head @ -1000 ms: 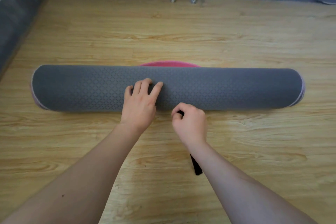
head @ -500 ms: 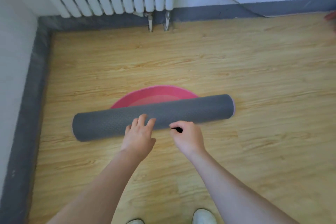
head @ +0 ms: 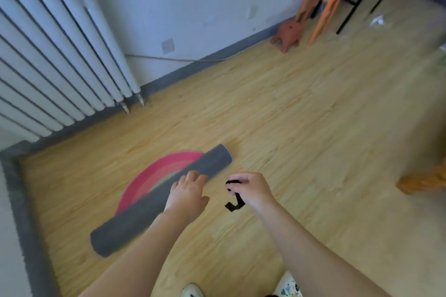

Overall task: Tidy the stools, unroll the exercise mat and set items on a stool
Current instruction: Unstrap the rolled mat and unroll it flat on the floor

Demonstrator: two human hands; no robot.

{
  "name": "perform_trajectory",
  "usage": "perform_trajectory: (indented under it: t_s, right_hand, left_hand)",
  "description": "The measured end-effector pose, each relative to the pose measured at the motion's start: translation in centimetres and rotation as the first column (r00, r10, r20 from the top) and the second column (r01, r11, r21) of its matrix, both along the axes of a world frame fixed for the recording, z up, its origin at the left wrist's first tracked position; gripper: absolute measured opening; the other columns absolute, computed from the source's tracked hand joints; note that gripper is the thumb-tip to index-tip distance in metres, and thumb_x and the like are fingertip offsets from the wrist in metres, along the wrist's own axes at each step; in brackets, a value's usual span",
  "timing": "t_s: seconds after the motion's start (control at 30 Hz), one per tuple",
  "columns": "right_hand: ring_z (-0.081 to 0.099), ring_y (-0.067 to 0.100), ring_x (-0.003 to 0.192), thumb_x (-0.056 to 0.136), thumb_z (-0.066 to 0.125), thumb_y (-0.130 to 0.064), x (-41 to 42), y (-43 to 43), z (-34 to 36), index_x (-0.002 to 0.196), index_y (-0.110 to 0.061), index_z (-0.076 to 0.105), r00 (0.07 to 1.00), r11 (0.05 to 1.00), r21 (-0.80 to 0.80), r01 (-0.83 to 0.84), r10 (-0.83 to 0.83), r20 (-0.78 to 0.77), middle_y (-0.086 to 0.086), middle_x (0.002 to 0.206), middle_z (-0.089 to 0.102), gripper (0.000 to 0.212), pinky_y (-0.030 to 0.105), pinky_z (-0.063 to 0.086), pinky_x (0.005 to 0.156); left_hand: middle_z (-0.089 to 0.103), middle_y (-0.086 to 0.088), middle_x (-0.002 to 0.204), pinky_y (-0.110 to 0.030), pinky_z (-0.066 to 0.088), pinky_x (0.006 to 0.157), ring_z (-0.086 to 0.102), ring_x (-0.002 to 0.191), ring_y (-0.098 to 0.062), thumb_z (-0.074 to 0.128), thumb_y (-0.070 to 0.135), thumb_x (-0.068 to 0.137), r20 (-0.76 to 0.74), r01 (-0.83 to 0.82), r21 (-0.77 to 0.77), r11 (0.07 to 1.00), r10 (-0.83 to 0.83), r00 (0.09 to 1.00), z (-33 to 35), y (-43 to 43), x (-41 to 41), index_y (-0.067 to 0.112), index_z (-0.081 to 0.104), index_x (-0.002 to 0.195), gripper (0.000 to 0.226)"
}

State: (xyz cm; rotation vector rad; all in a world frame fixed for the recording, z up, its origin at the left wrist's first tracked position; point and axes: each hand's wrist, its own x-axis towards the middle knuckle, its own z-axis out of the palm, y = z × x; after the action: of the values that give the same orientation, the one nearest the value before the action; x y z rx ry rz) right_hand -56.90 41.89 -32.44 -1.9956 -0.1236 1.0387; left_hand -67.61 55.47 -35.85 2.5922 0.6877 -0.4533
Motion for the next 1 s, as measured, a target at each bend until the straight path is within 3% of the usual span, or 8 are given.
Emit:
perform_trajectory:
  t_s: [0.13, 0.3, 0.43, 0.6, 0.9, 1.0]
  right_hand:
    - [0.065, 0.018, 0.069, 0.08, 0.068, -0.002, 2.7, -10.0, 5.6, 0.094, -0.013, 0.074, 0.975, 0.972, 0.086, 0.217, -0.22, 0.021, 0.01, 0.089, 0.074, 0.019, 0.026, 0.053, 0.08]
    - [0.064, 0.019, 0.07, 0.085, 0.059, 0.003, 5.3, -23.7, 10.3, 0.092, -0.009, 0.072, 0.88, 0.864, 0.19, 0.467, -0.475, 0.0, 0.009, 0.084, 0.072, 0.02, 0.023, 0.055, 0.074]
    - [0.06, 0.016, 0.061, 0.088, 0.046, 0.011, 6.0, -38.4, 12.5, 0.099, 0.001, 0.069, 0.715, 0.679, 0.269, 0.683, -0.697, -0.055, 0.01, 0.076, 0.068, 0.028, 0.017, 0.055, 0.058]
    - [0.068, 0.02, 0.076, 0.089, 0.044, 0.011, 5.3, -56.5, 13.4, 0.11, -0.004, 0.068, 0.518, 0.48, 0.304, 0.823, -0.854, -0.055, 0.012, 0.095, 0.071, 0.035, 0.033, 0.057, 0.079]
    - [0.071, 0.016, 0.075, 0.083, 0.043, 0.018, 1.1, -81.0, 14.1, 0.113, -0.014, 0.066, 0.174, 0.186, 0.28, 0.942, -0.982, 0.068, 0.008, 0.115, 0.063, 0.05, 0.029, 0.057, 0.072]
    - [0.071, 0.014, 0.078, 0.083, 0.043, 0.018, 0.4, -87.3, 14.1, 0.12, -0.014, 0.063, 0.051, 0.077, 0.273, 0.959, -0.994, 0.1, 0.003, 0.122, 0.057, 0.053, 0.033, 0.058, 0.081]
  left_hand:
    - [0.032, 0.0, 0.144, -0.037, 0.031, 0.105, 0.036, 0.13, -0.023, 0.056, 0.034, 0.091, 0.096, 0.253, 0.043, 0.967, -0.256, 0.962, 5.5, -9.0, 7.3, 0.026, 0.029, 0.144, 0.06]
    - [0.032, 0.001, 0.144, -0.036, 0.032, 0.103, 0.038, 0.128, -0.021, 0.055, 0.032, 0.089, 0.162, 0.493, 0.086, 0.866, -0.5, 0.851, 9.2, -22.2, 13.3, 0.026, 0.03, 0.143, 0.059]
    - [0.031, 0.002, 0.145, -0.036, 0.033, 0.103, 0.039, 0.127, -0.021, 0.056, 0.033, 0.088, 0.184, 0.655, 0.095, 0.75, -0.659, 0.729, 11.1, -36.9, 17.5, 0.027, 0.03, 0.143, 0.06]
    - [0.035, 0.002, 0.142, -0.035, 0.037, 0.1, 0.043, 0.124, -0.02, 0.058, 0.031, 0.086, 0.24, 0.813, 0.096, 0.574, -0.806, 0.541, 13.2, -55.9, 20.5, 0.026, 0.033, 0.141, 0.06]
    - [0.039, 0.003, 0.141, -0.035, 0.038, 0.099, 0.042, 0.126, -0.02, 0.061, 0.033, 0.085, 0.308, 0.949, 0.073, 0.305, -0.912, 0.27, 15.1, -82.2, 21.5, 0.029, 0.037, 0.139, 0.06]
    - [0.039, 0.005, 0.14, -0.033, 0.039, 0.096, 0.045, 0.122, -0.019, 0.06, 0.034, 0.085, 0.308, 0.973, 0.075, 0.219, -0.933, 0.187, 15.1, -89.4, 22.3, 0.03, 0.037, 0.138, 0.058]
